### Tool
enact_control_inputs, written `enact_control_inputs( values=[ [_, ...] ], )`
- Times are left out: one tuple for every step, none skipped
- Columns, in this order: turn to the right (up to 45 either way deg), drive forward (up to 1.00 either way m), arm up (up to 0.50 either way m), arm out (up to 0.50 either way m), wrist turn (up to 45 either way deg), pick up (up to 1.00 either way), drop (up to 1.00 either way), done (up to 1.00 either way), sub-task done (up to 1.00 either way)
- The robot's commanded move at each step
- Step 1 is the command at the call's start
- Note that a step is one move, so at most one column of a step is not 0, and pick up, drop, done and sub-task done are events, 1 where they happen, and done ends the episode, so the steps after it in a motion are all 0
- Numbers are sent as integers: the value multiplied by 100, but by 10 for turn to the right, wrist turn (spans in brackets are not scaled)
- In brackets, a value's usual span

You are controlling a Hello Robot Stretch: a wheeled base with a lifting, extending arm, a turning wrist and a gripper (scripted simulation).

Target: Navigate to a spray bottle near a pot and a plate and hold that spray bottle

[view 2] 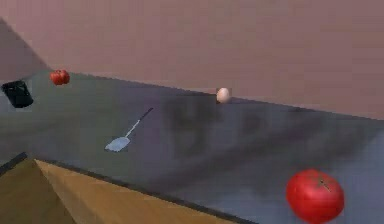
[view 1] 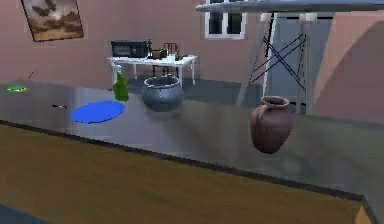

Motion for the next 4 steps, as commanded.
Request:
enact_control_inputs(
  values=[
    [0,35,0,0,0,0,0,0,0],
    [-450,0,0,0,0,0,0,0,0],
    [-240,0,0,0,0,0,0,0,0],
    [0,30,0,0,0,0,0,0,0]
  ],
)
